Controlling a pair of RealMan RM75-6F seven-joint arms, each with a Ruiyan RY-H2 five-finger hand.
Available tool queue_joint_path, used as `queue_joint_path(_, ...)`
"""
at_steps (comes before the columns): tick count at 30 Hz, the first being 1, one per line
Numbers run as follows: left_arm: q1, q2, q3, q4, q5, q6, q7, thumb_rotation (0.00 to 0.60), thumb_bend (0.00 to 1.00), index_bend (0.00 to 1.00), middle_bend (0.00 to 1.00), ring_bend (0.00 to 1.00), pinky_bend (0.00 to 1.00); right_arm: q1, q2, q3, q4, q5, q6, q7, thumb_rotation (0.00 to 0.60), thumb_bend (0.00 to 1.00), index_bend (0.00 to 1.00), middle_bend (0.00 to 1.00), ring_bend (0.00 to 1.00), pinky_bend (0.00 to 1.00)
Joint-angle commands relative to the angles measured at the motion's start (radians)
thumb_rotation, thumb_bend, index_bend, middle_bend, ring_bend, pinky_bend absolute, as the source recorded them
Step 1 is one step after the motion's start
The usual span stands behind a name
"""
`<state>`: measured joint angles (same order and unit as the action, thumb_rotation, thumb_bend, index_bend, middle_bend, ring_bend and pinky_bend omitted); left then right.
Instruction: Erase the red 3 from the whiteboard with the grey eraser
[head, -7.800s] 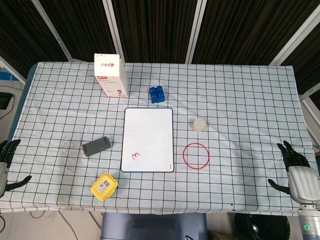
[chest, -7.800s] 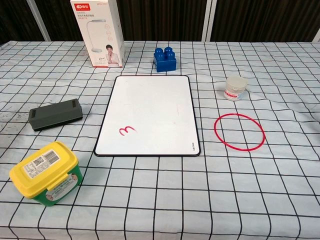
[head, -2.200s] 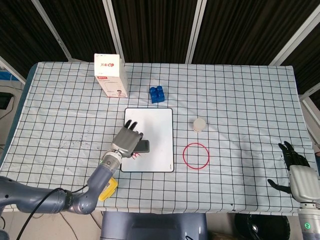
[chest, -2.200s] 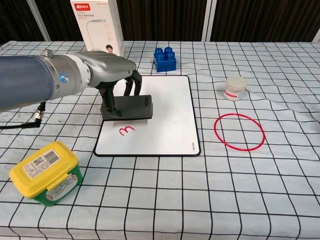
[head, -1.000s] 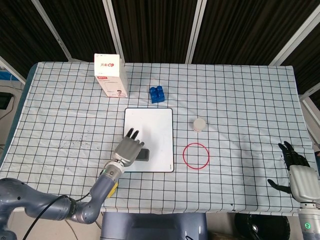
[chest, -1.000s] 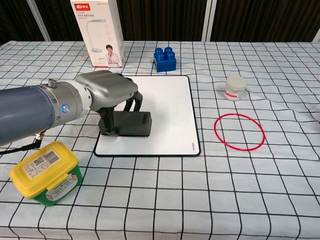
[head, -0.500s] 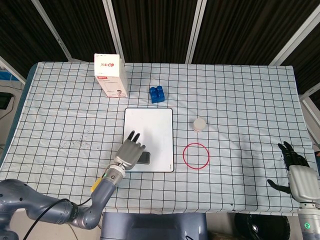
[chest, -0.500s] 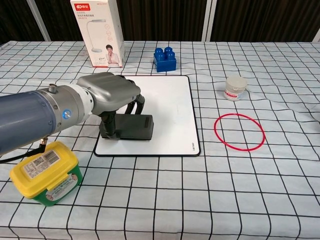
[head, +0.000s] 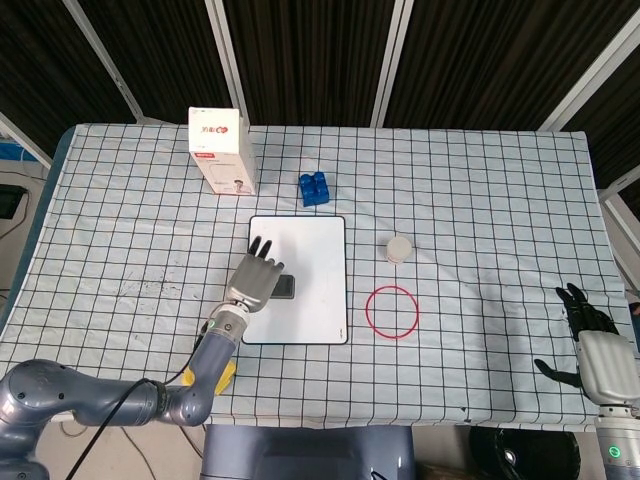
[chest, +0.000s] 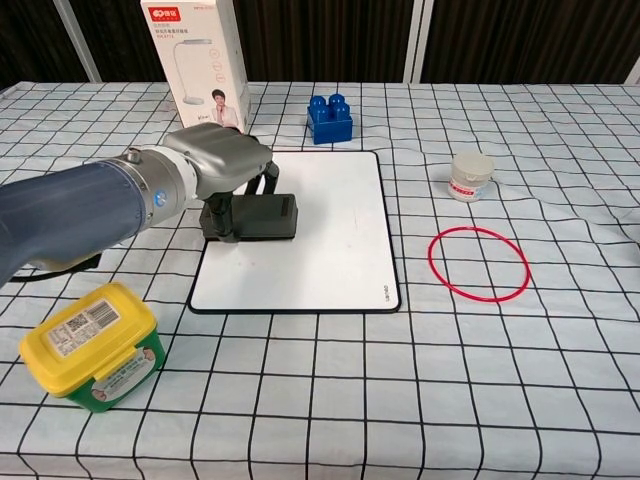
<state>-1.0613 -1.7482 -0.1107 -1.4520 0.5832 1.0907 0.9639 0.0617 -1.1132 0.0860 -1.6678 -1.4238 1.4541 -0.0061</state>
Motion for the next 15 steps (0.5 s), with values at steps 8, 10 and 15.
queue_joint_path(8,0.019,0.028,0.002,-0.063,0.036,-0.038,-0.046,0.6,0.24,0.39,0.47,0.05,0.06,0.0,-0.001,0.0,0.0,-0.001,0.001,-0.004,0.6,0.06,0.0,0.05,0.18,0.2)
queue_joint_path(10,0.022,0.038,0.011,-0.093,0.029,-0.03,-0.033,0.6,0.24,0.39,0.47,0.05,0.06,0.001,-0.001,0.0,0.0,-0.001,0.001,-0.003,0.6,0.06,0.0,0.05,0.18,0.2)
queue_joint_path(15,0.037,0.066,0.039,-0.166,0.018,-0.012,-0.013,0.6,0.24,0.39,0.47,0.05,0.06,0.001,0.0,0.001,0.0,-0.002,0.002,-0.002,0.6,0.06,0.0,0.05,0.18,0.2)
